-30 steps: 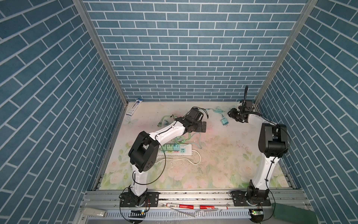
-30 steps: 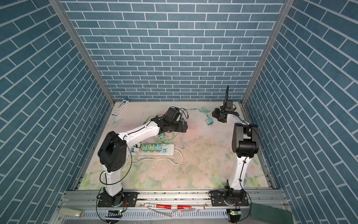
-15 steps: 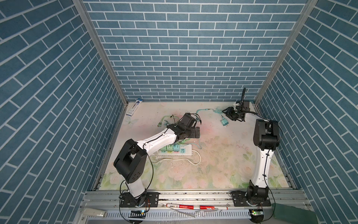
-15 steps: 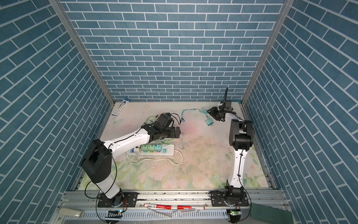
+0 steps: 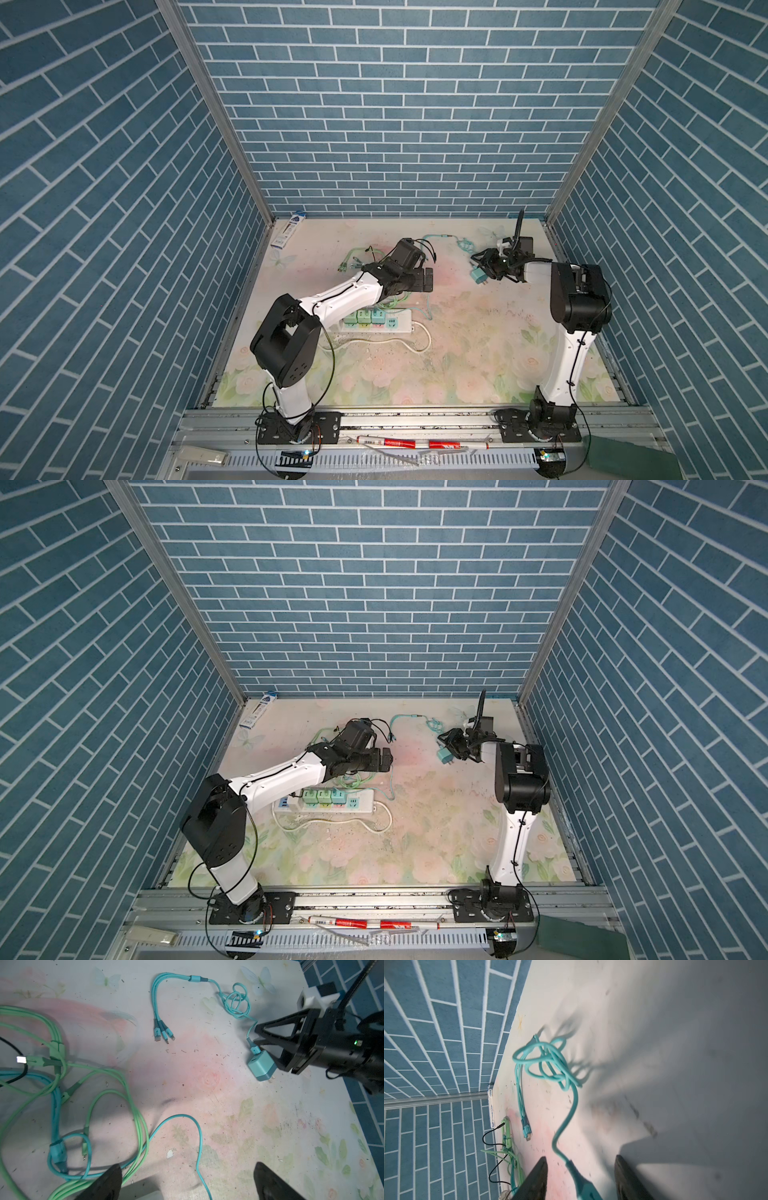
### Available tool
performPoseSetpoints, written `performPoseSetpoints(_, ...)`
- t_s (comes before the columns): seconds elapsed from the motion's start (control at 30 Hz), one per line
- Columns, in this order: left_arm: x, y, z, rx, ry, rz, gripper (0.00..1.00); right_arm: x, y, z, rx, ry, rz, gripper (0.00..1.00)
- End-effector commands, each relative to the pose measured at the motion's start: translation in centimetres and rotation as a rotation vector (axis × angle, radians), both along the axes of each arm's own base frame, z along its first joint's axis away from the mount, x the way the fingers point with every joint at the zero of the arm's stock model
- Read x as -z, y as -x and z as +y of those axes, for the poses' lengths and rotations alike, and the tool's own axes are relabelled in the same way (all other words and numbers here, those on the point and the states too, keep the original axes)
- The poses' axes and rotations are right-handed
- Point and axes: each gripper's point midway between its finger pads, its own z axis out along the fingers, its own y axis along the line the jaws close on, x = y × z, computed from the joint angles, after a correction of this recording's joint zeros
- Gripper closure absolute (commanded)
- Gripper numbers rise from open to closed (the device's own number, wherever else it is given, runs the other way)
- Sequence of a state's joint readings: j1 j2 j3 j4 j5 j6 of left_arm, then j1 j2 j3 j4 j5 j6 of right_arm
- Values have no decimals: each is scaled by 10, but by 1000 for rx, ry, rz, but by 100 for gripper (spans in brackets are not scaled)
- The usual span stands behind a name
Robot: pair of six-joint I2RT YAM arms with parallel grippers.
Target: Insert the plug
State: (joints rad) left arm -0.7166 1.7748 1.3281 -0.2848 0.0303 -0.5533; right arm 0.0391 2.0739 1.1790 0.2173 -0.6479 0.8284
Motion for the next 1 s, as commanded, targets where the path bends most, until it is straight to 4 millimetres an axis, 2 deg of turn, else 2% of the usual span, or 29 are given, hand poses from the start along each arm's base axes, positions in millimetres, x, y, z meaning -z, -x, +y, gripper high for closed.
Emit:
performPoseSetpoints(0.0,2,-3,-15,33,30,15,0,-11,22,10,74,-63,9,48)
performPoseSetpoints(0.13,13,3,-26,67,37,44,0,-18,49,27,112,-119,6,49)
performPoseSetpoints(0.23,20,6,-35,90,45,56,0,-23,62,49,85,-152,-4,49)
performPoseSetpoints(0.37,28,0,-45,110,59,51,0,-22,68,73,62,-182,-13,49)
performPoseSetpoints(0.53,36,-14,-58,119,63,28,0,-22,77,87,82,-314,-6,50)
performPoseSetpoints(0.6,39,-20,-67,134,68,32,0,-20,83,83,98,-322,-5,50)
performPoseSetpoints(0.73,48,-29,-76,144,48,32,0,-10,96,58,109,-174,17,49)
performPoseSetpoints(0.97,66,-41,-92,176,-15,41,0,-26,107,6,160,61,-6,49)
